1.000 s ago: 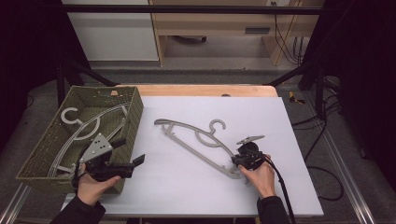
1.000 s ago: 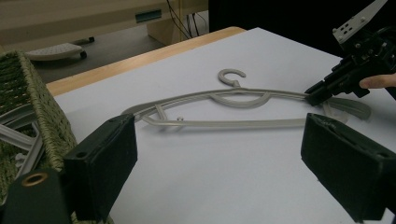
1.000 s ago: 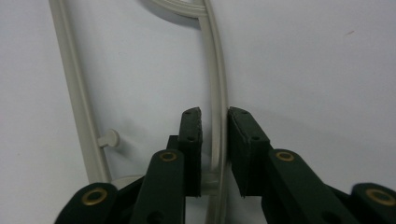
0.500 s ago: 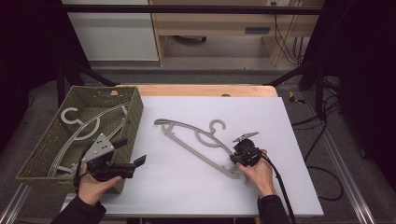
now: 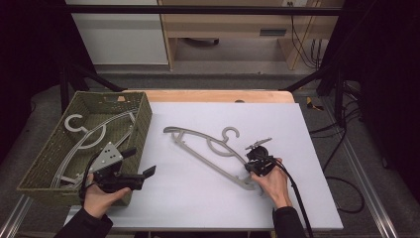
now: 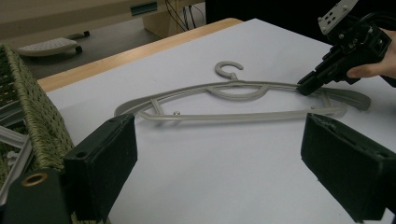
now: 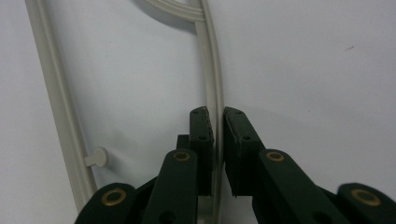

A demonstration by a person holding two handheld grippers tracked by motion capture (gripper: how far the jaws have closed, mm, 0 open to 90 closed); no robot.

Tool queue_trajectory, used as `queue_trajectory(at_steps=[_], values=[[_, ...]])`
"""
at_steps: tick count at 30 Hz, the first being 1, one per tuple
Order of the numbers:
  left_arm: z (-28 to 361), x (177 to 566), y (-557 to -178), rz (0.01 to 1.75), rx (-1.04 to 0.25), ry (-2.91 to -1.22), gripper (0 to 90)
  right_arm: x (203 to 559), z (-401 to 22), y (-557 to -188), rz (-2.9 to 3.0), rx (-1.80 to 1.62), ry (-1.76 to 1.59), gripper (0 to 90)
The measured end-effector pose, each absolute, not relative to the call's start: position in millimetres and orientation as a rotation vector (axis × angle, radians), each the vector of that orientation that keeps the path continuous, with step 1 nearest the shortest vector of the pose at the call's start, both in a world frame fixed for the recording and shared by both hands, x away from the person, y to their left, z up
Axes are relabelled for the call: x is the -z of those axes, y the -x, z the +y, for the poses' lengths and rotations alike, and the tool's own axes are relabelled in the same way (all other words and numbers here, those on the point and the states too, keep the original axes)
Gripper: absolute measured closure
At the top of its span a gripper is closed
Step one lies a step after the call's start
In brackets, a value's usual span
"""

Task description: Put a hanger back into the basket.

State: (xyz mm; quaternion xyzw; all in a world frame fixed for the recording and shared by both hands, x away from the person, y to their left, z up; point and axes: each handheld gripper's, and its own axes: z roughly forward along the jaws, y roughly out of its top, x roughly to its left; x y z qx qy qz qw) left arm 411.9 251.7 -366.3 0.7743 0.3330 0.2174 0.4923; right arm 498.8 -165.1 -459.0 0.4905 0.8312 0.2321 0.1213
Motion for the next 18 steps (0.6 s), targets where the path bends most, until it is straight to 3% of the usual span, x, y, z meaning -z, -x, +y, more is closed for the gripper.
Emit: queue_trajectory(at_steps=[18], values=[[251.6, 365.7, -411.0, 0.805, -0.526, -1.877, 10.9, 434.7, -186.8, -483.5, 2.36, -0.921, -1.448, 83.1]])
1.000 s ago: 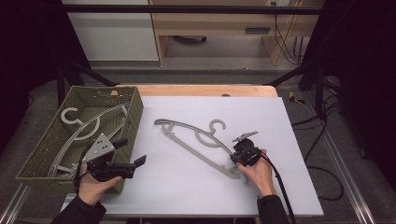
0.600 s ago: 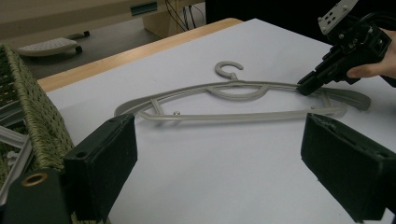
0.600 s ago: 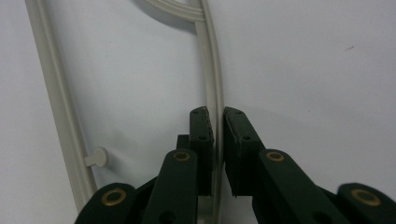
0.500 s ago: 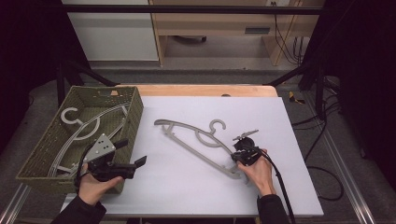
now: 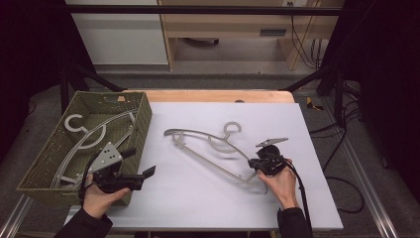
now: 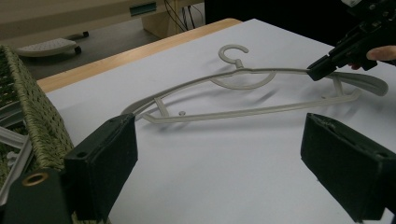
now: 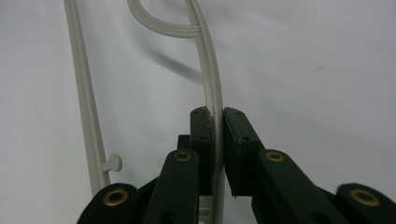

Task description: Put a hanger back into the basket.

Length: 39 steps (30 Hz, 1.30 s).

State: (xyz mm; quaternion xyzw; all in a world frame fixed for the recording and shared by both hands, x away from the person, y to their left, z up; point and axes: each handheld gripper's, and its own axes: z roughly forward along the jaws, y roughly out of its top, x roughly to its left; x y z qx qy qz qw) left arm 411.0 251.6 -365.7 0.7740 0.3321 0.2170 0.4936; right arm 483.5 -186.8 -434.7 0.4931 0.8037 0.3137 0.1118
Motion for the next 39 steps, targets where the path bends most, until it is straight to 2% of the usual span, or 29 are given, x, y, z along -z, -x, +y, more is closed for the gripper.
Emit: queue_trajectory(at_steps=[21, 25, 26, 27, 30, 39], values=[[249.6, 366.0, -409.8, 0.798, -0.52, -1.884, 11.0, 463.4, -205.1, -478.3, 2.405, -0.813, -1.447, 81.9], [250.2, 365.2, -409.7, 0.796, -0.522, -1.883, 11.0, 462.4, -205.5, -477.5, 2.37, -0.82, -1.388, 76.0], [250.3, 365.3, -409.9, 0.796, -0.521, -1.883, 10.9, 462.0, -205.1, -478.9, 2.343, -0.842, -1.377, 69.5], [250.4, 365.5, -410.0, 0.796, -0.521, -1.884, 10.9, 462.0, -205.1, -478.9, 2.343, -0.842, -1.377, 69.5], [249.2, 366.7, -411.0, 0.797, -0.519, -1.892, 11.0, 463.2, -198.1, -485.4, 2.292, -0.878, -1.343, 58.6], [248.4, 367.6, -410.7, 0.795, -0.519, -1.897, 11.0, 462.9, -194.5, -487.5, 2.325, -0.815, -1.379, 61.5]])
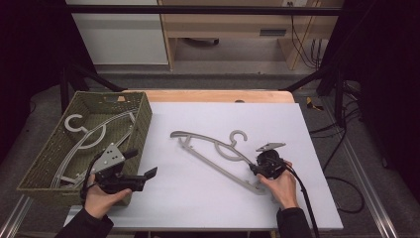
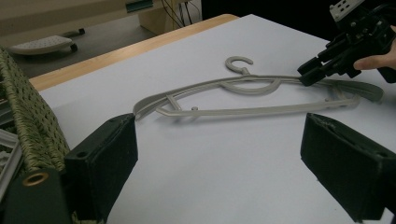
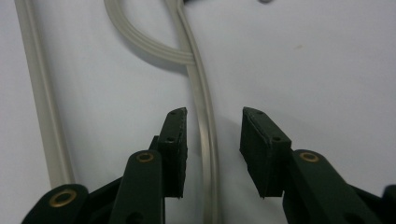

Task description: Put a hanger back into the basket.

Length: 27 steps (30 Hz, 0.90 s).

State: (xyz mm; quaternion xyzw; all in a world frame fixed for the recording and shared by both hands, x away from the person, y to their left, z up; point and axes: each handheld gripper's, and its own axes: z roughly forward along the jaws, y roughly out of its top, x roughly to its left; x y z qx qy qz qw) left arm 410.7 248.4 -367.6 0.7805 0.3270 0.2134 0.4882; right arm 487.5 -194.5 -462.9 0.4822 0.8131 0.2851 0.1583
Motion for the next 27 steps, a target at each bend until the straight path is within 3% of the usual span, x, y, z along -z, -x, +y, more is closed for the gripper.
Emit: queue_trajectory(at_steps=[4, 7, 21, 27], values=[[248.3, 366.8, -409.9, 0.793, -0.518, -1.894, 11.0, 458.6, -201.1, -474.9, 2.327, -0.756, -1.378, 59.5], [247.7, 368.0, -410.8, 0.797, -0.515, -1.897, 11.0, 460.3, -202.3, -461.5, 2.343, -0.738, -1.372, 64.0], [243.9, 370.7, -411.5, 0.793, -0.508, -1.914, 11.0, 464.9, -196.0, -465.8, 2.362, -0.717, -1.379, 82.2], [243.0, 372.2, -412.1, 0.795, -0.505, -1.921, 11.0, 462.2, -190.9, -469.2, 2.382, -0.647, -1.368, 82.6]])
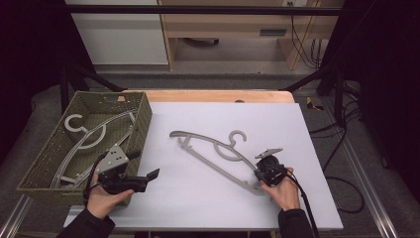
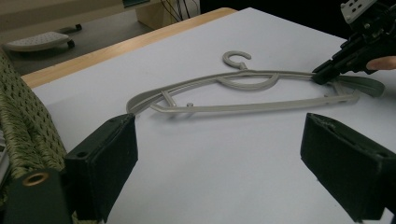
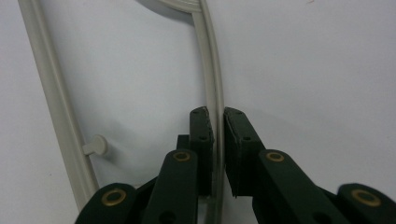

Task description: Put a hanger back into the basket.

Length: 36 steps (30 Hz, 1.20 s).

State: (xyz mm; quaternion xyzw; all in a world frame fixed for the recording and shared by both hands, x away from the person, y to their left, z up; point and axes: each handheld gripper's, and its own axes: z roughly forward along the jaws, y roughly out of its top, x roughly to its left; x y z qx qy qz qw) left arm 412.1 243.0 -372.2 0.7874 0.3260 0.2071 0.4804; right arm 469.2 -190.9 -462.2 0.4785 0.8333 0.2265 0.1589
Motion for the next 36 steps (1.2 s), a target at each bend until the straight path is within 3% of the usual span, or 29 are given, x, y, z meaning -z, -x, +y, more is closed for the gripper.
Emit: queue_trajectory(at_steps=[14, 31, 36], values=[[243.5, 371.8, -412.0, 0.793, -0.506, -1.921, 11.0, 442.8, -198.8, -465.1, 2.362, -0.81, -1.39, 83.2], [242.9, 372.0, -411.5, 0.792, -0.502, -1.926, 11.1, 458.5, -208.2, -467.2, 2.424, -0.666, -1.445, 82.0], [242.3, 372.7, -412.2, 0.793, -0.501, -1.93, 11.1, 455.4, -205.4, -470.2, 2.406, -0.671, -1.355, 69.7]])
